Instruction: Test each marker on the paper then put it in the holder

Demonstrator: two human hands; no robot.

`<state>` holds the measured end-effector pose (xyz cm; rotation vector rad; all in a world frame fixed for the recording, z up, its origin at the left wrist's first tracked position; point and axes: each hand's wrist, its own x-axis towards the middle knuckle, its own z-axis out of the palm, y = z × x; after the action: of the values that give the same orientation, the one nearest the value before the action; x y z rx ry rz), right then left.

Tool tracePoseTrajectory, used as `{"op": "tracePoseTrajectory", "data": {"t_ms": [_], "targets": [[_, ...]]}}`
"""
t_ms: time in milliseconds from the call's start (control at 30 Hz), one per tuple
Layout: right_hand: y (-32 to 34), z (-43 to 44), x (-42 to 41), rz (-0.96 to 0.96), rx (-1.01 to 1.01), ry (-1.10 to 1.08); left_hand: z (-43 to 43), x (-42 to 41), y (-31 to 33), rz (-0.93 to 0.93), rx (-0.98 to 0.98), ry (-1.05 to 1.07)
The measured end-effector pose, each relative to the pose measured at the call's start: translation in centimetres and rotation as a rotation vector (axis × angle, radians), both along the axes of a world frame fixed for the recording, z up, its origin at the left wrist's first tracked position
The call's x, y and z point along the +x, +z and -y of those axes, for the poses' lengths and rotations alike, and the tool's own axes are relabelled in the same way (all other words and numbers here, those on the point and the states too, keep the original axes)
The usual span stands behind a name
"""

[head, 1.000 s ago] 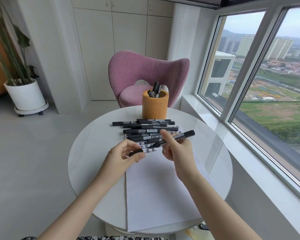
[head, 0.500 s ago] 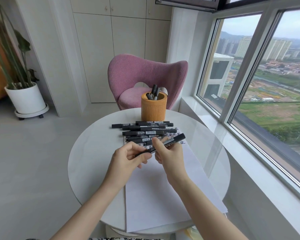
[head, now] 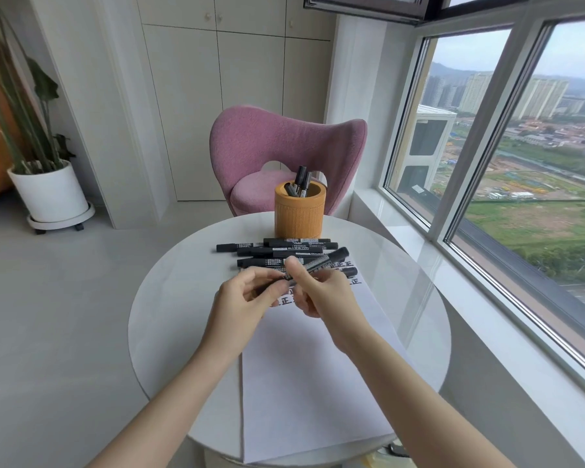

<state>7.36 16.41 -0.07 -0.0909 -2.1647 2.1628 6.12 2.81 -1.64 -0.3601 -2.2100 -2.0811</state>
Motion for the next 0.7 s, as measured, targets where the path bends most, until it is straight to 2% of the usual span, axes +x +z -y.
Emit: {"op": "tracePoseTrajectory", "data": {"t_ms": [67, 133, 200, 300, 533, 700], "targets": [[0.0, -0.6, -0.1, 0.046, 0.066, 0.005, 0.1, -0.9, 0.9, -0.031, 0.01, 0.032], [-0.2, -1.3, -0.4, 0.017, 0.191, -0.09, 0.6, -2.3, 2.0, -0.09, 0.02, 0.076], [-0.7, -2.1, -0.9, -0.029, 0.337, -0.195, 1.1, -4.1, 3.4, -0.165, -0.024, 0.122], [-1.7, -2.5, -1.3, -0.005, 0.464, -0.223, 1.2, -7.2, 5.8, -0.267, -0.121, 0.194], [-3.5, -2.4, -1.2, -0.005, 0.521, -0.188, -1.5, -13.3, 10.3, -0.466, -0.414, 0.318], [-3.9, -2.4, -1.3, -0.019, 0.528, -0.2, -3.5, -15.8, 11.0, -0.489, -0.6, 0.333]]}}
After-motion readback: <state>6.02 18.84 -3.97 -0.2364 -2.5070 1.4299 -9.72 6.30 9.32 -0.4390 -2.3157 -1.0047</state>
